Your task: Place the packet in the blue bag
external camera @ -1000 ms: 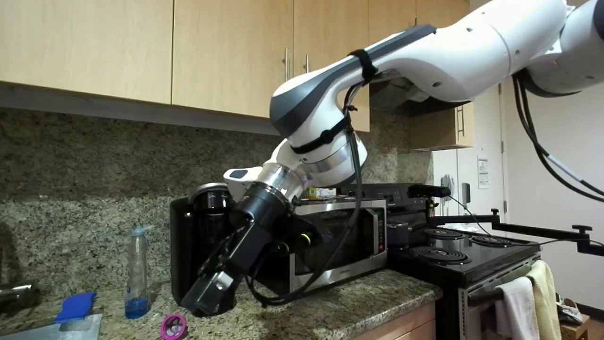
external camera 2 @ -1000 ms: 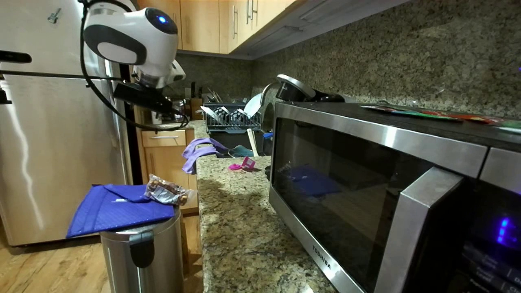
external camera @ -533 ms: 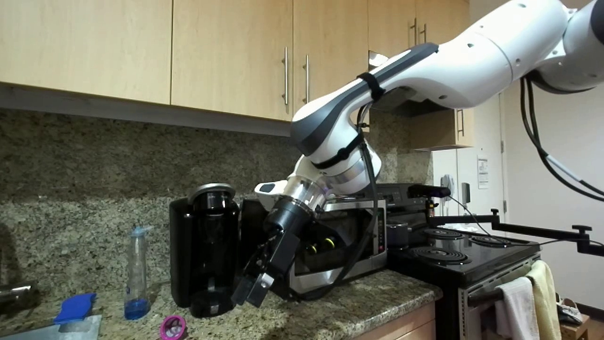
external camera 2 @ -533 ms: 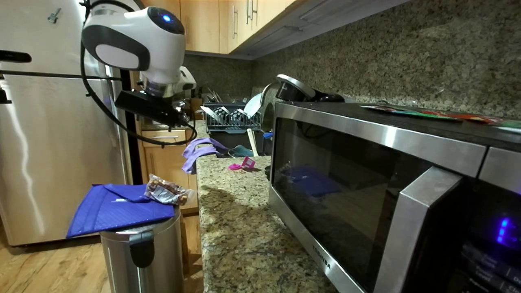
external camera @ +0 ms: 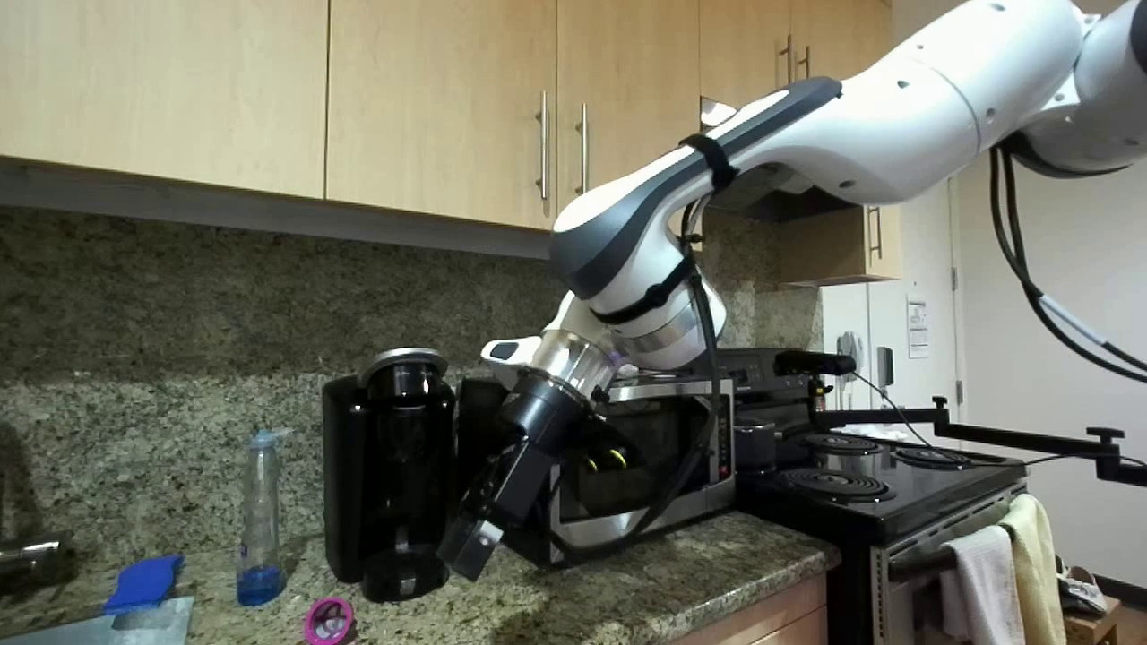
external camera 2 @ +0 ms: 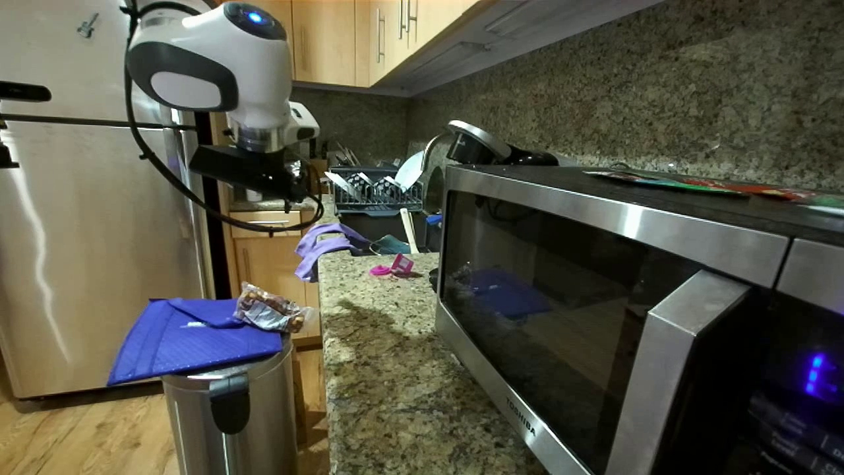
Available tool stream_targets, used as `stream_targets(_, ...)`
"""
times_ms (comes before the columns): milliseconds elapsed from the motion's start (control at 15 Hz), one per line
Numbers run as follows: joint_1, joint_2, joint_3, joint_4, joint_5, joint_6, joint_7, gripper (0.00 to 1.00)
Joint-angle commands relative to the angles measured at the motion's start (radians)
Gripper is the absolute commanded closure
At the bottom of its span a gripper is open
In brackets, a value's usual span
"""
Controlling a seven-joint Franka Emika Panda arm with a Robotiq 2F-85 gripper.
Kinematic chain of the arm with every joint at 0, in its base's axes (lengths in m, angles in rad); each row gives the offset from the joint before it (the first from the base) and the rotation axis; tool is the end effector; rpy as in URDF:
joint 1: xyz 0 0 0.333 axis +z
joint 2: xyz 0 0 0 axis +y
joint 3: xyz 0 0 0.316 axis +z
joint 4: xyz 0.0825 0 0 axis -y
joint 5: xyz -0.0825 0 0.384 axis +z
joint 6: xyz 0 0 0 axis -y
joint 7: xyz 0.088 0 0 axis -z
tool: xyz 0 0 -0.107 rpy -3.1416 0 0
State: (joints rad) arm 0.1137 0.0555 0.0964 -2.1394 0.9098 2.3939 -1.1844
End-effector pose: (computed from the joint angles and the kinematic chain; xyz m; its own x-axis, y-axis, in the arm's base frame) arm 0.5552 0.1246 0.4018 0.6457 0.4928 0.5833 0.7279 -0.6281 -0.2750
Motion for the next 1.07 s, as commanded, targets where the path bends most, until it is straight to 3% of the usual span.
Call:
stream_targets(0,0.031,-0.127,0.031,-0.127,-0.106,0.216,0.159,0.00)
stream_targets(133,0.045,-0.191,0.051,-0.215,-0.191,0.348,0.266,0.00)
stream_targets(333,0.018,-0.284,0.091,-0.364,-0.400,0.511,0.487,0.00)
stream_targets(400,0.022,-0.319,0.076,-0.411,-0.490,0.552,0.578,0.00)
stream_targets(533,-0.100,-0.388,0.154,-0.494,-0.648,0.606,0.740,0.00)
stream_targets(600,-0.011,-0.294,0.096,-0.398,-0.544,0.565,0.624,0.00)
stream_targets(733,-0.070,-0.349,0.128,-0.459,-0.615,0.587,0.699,0.00)
stream_targets(933,-0.082,-0.374,0.136,-0.476,-0.618,0.587,0.703,0.00)
stream_targets(1000,-0.219,-0.388,0.239,-0.485,-0.727,0.585,0.832,0.00)
